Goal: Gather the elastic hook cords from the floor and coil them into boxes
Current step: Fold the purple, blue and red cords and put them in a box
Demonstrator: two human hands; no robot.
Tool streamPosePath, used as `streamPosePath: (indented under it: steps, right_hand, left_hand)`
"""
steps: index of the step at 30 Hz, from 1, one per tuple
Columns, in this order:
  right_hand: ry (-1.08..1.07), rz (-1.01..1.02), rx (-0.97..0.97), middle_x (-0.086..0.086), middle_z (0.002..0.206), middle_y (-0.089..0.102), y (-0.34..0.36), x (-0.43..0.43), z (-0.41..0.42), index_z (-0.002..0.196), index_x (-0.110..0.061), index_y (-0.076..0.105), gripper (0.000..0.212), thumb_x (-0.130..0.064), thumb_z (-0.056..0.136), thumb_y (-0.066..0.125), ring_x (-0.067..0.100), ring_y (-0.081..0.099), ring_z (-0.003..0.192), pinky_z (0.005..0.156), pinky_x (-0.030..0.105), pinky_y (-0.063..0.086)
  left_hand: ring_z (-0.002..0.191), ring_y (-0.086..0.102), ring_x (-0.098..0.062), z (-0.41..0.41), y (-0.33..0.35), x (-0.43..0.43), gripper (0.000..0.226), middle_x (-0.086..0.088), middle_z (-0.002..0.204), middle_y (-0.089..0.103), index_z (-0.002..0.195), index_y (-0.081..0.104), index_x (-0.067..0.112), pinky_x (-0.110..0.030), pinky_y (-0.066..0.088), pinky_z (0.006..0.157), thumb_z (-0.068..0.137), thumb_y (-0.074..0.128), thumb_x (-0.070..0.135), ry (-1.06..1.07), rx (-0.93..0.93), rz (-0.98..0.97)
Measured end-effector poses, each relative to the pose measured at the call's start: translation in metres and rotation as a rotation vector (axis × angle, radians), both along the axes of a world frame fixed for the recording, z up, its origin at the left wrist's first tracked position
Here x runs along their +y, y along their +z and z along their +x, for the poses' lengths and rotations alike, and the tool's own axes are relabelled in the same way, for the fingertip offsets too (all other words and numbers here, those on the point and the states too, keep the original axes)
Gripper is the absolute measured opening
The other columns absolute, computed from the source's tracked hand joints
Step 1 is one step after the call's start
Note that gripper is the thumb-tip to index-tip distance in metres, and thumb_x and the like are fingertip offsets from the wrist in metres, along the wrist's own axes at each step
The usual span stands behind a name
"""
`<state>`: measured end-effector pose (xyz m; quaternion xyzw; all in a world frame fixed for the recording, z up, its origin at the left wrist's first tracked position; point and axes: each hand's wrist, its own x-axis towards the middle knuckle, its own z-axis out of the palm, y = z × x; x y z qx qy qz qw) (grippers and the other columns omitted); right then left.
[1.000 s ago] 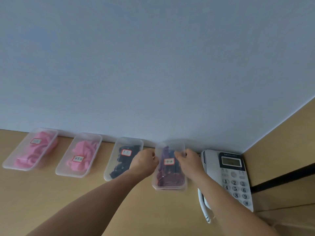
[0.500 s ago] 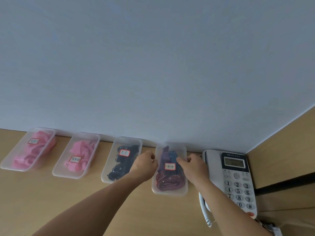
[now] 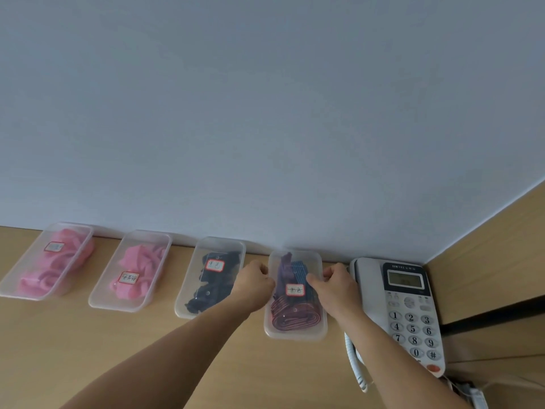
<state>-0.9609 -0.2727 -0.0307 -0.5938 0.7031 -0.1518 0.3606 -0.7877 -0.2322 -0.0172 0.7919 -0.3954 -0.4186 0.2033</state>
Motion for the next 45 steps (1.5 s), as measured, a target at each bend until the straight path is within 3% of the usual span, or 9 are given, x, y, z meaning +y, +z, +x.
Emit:
streamPosePath:
  steps: [6, 9, 18, 23, 28, 33, 37, 42, 45]
  right_hand:
    - [0.005, -0.05, -0.003, -0.011, 0.08, 0.053, -0.003, 0.001, -0.001, 0.093, -0.018, 0.05, 0.034, -0.041, 0.083, 0.072, 0.013, 0.052, 0.074, 0.053, 0.02, 0.033]
    - [0.011, -0.052, -0.006, -0.012, 0.08, 0.053, -0.005, 0.001, -0.001, 0.092, -0.019, 0.051, 0.033, -0.041, 0.081, 0.072, 0.012, 0.051, 0.075, 0.054, 0.018, 0.032]
    - [0.032, -0.067, -0.029, -0.017, 0.08, 0.051, -0.013, -0.004, -0.006, 0.087, -0.024, 0.048, 0.031, -0.042, 0.081, 0.072, 0.0, 0.047, 0.07, 0.055, 0.011, 0.029]
    - [0.025, -0.018, -0.052, -0.012, 0.083, 0.057, -0.018, -0.012, -0.01, 0.089, -0.022, 0.055, 0.023, -0.044, 0.09, 0.059, 0.016, 0.058, 0.086, 0.07, 0.027, 0.037]
    - [-0.024, 0.033, -0.113, -0.003, 0.077, 0.061, -0.016, -0.034, -0.001, 0.079, -0.018, 0.059, 0.037, -0.049, 0.096, 0.046, 0.02, 0.057, 0.077, 0.067, 0.032, 0.041]
    - [-0.227, 0.149, -0.349, 0.004, 0.072, 0.062, -0.024, -0.045, 0.001, 0.074, -0.01, 0.064, 0.041, -0.047, 0.091, 0.057, 0.02, 0.057, 0.069, 0.063, 0.031, 0.043]
    - [-0.247, 0.101, -0.316, 0.0, 0.07, 0.066, -0.021, -0.047, 0.003, 0.069, -0.014, 0.064, 0.036, -0.045, 0.087, 0.064, 0.016, 0.061, 0.067, 0.055, 0.026, 0.042]
    - [-0.297, 0.135, -0.444, -0.001, 0.084, 0.069, -0.023, -0.028, 0.002, 0.082, -0.021, 0.065, 0.015, -0.035, 0.089, 0.066, 0.018, 0.065, 0.082, 0.071, 0.033, 0.052]
    - [-0.371, 0.134, -0.536, 0.001, 0.079, 0.07, -0.026, -0.007, -0.001, 0.079, -0.016, 0.068, 0.017, -0.03, 0.089, 0.069, 0.016, 0.064, 0.074, 0.064, 0.028, 0.049]
  left_hand:
    - [0.152, 0.002, -0.025, -0.033, -0.009, 0.002, 0.067, -0.008, 0.165, 0.006, 0.157, 0.007, 0.01, -0.036, 0.004, 0.122, 0.099, 0.035, 0.028, -0.44, -0.626, -0.269]
    - [0.15, -0.02, -0.022, -0.045, -0.021, 0.007, 0.067, -0.008, 0.165, -0.015, 0.156, -0.007, 0.007, -0.036, -0.012, 0.12, 0.103, 0.02, 0.037, -0.551, -0.648, -0.255]
    - [0.14, -0.039, -0.024, -0.044, -0.04, 0.011, 0.079, -0.01, 0.156, -0.029, 0.148, -0.02, 0.015, -0.035, -0.031, 0.111, 0.089, 0.002, 0.064, -0.646, -0.732, -0.303]
    - [0.136, -0.044, -0.028, -0.046, -0.041, 0.008, 0.082, -0.018, 0.155, -0.029, 0.148, -0.015, 0.006, -0.039, -0.034, 0.109, 0.09, 0.002, 0.062, -0.715, -0.776, -0.297]
    - [0.144, -0.034, -0.026, -0.043, -0.041, 0.006, 0.085, -0.016, 0.159, -0.025, 0.149, -0.016, 0.004, -0.039, -0.027, 0.114, 0.091, 0.006, 0.062, -0.747, -0.754, -0.309]
    - [0.144, -0.034, -0.027, -0.042, -0.042, 0.005, 0.085, -0.014, 0.157, -0.029, 0.15, -0.019, 0.015, -0.043, -0.023, 0.117, 0.09, 0.009, 0.068, -0.767, -0.732, -0.319]
    - [0.145, -0.031, -0.033, -0.042, -0.041, 0.003, 0.075, -0.015, 0.157, -0.029, 0.155, -0.012, 0.036, -0.05, -0.015, 0.119, 0.091, 0.012, 0.067, -0.804, -0.73, -0.324]
    - [0.147, -0.026, -0.034, -0.041, -0.041, 0.003, 0.076, -0.004, 0.164, -0.014, 0.157, -0.004, 0.032, -0.05, -0.016, 0.118, 0.091, 0.01, 0.067, -0.832, -0.769, -0.323]
    - [0.146, -0.03, -0.03, -0.039, -0.04, 0.001, 0.075, -0.001, 0.162, -0.019, 0.157, -0.005, 0.026, -0.047, -0.018, 0.119, 0.092, 0.006, 0.061, -0.817, -0.762, -0.302]
